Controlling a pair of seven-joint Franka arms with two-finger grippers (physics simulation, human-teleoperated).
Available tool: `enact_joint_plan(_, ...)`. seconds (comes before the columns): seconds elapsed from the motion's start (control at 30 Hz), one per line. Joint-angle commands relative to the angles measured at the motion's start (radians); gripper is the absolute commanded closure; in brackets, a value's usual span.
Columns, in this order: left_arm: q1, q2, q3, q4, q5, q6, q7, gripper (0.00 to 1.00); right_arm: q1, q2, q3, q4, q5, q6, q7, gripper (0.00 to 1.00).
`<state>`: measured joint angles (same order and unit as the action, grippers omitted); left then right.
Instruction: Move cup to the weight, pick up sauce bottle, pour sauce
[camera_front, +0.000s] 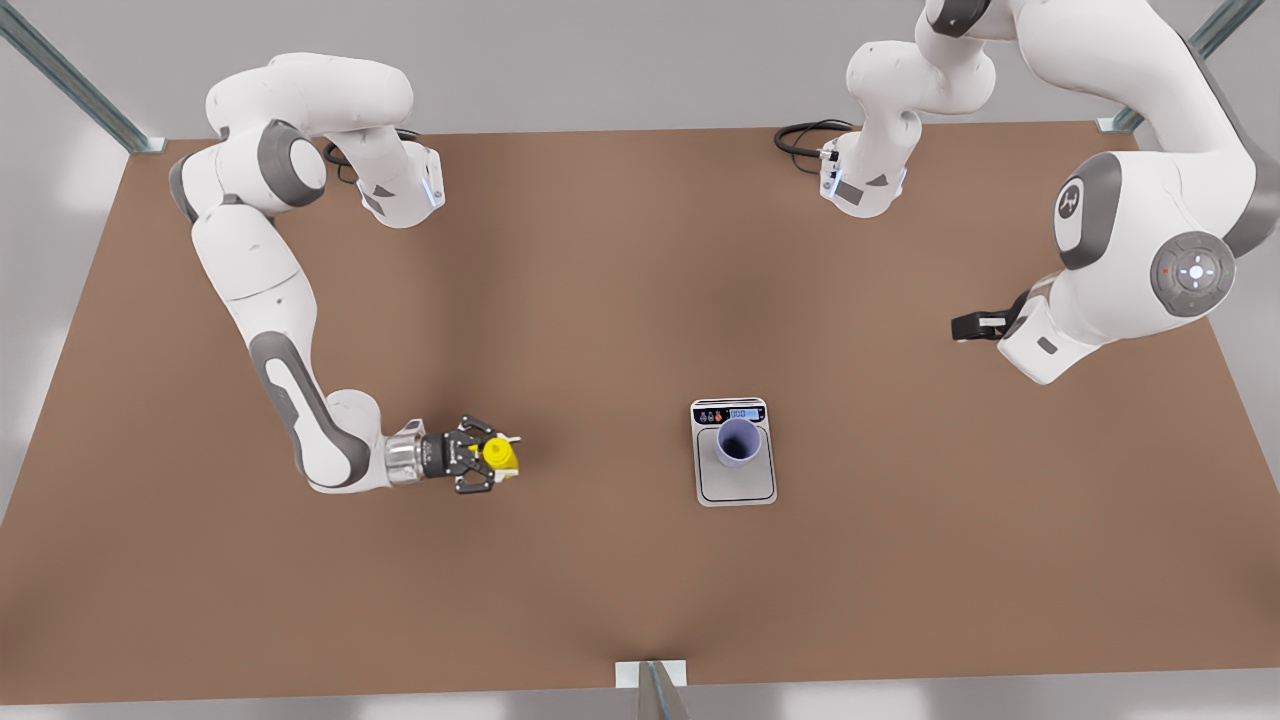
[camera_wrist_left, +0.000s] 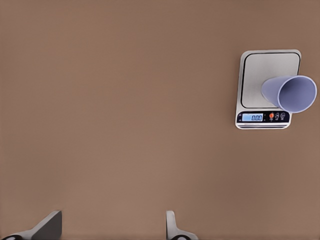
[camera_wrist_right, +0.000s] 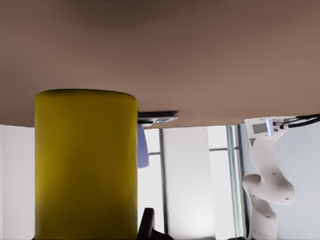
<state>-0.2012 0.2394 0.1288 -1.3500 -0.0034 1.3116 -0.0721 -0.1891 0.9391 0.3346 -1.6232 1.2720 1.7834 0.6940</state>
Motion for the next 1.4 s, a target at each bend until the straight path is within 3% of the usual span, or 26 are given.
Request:
enact_joint_plan(0.0,-0.001,0.0,0.0,0.0,0.0,0.0,0.0,0.0,0.0,0.001,0.001,-0.004,0.073,0.037,-0.025,0.76)
enact_joint_plan(0.03,-0.003,0.0,0.0,0.0,0.0,0.0,0.0,0.0,0.0,0.003,0.001,-0.007,0.073,0.037,-0.037,0.76)
enact_joint_plan(0.1,-0.004,-0.002,0.0,0.0,0.0,-0.003,0.0,0.0,0.008,0.013,0.001,-0.018,0.073,0.037,-0.064,0.63)
enact_joint_plan(0.17,-0.004,-0.003,0.0,0.002,0.0,-0.003,0.0,0.0,0.008,0.015,0.003,-0.017,0.073,0.039,-0.064,0.27)
enact_joint_plan(0.27,-0.004,-0.003,0.0,0.003,0.0,-0.003,-0.002,0.0,0.008,0.013,0.009,-0.014,0.058,0.047,-0.062,0.01)
enact_joint_plan(0.93,-0.006,-0.003,0.0,0.008,0.002,-0.002,-0.009,0.0,-0.012,0.007,-0.012,-0.003,-0.017,0.037,-0.057,0.0)
enact_joint_plan(1.13,-0.006,-0.003,0.0,0.008,0.002,-0.002,-0.009,0.0,-0.026,0.003,-0.055,0.006,-0.074,0.037,-0.062,0.0)
enact_joint_plan(1.23,-0.006,-0.003,0.0,0.008,0.002,-0.002,-0.009,0.0,-0.036,-0.008,-0.14,0.045,-0.177,-0.052,-0.064,0.0)
enact_joint_plan(1.3,-0.006,-0.003,0.0,0.008,0.002,-0.002,-0.009,0.0,-0.046,-0.029,-0.18,0.062,-0.345,-0.058,-0.068,0.0)
enact_joint_plan(1.37,-0.006,-0.003,-0.002,0.011,0.002,-0.002,-0.012,0.0,-0.033,-0.117,-0.25,0.157,-0.654,-0.157,-0.192,0.0)
